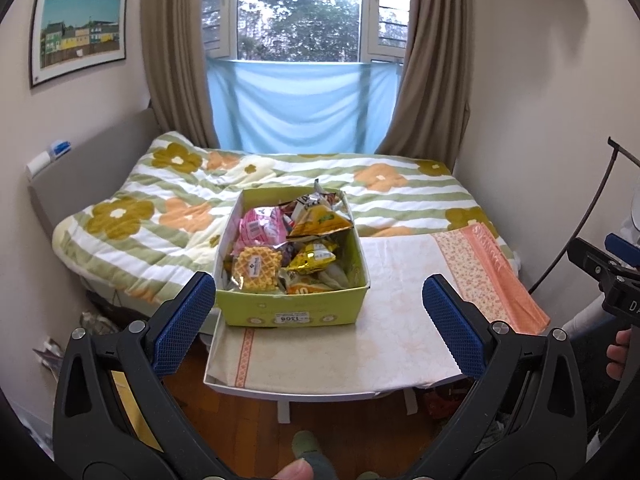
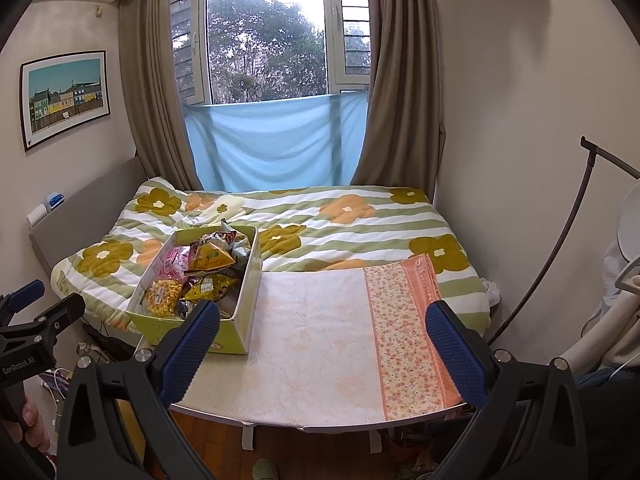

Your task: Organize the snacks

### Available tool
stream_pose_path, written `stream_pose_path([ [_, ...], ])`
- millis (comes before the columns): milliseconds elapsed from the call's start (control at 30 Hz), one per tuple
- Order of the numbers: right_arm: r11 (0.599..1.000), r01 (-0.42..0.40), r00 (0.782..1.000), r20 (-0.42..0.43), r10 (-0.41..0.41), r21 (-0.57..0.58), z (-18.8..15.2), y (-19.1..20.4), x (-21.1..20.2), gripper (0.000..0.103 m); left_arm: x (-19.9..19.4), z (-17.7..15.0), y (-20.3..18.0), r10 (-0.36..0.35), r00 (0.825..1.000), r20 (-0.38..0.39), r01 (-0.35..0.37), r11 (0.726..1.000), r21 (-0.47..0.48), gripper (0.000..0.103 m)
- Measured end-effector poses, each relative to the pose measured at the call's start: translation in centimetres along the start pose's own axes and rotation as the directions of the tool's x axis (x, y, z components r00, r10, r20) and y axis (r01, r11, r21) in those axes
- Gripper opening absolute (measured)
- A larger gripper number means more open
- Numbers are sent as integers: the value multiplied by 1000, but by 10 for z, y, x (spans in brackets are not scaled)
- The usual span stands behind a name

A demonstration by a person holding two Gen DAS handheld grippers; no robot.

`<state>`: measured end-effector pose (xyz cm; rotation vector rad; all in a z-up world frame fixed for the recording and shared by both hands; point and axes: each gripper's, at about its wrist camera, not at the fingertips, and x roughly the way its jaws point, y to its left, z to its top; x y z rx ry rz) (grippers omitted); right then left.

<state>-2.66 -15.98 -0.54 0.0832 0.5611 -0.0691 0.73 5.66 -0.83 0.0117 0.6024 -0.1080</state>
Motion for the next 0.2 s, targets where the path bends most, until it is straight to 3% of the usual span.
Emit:
stream_pose_path([
  [200, 1000, -3, 1000, -25, 3, -1, 5, 7, 18, 102, 19, 6, 10, 9, 1000, -22, -9, 1000, -11, 103],
])
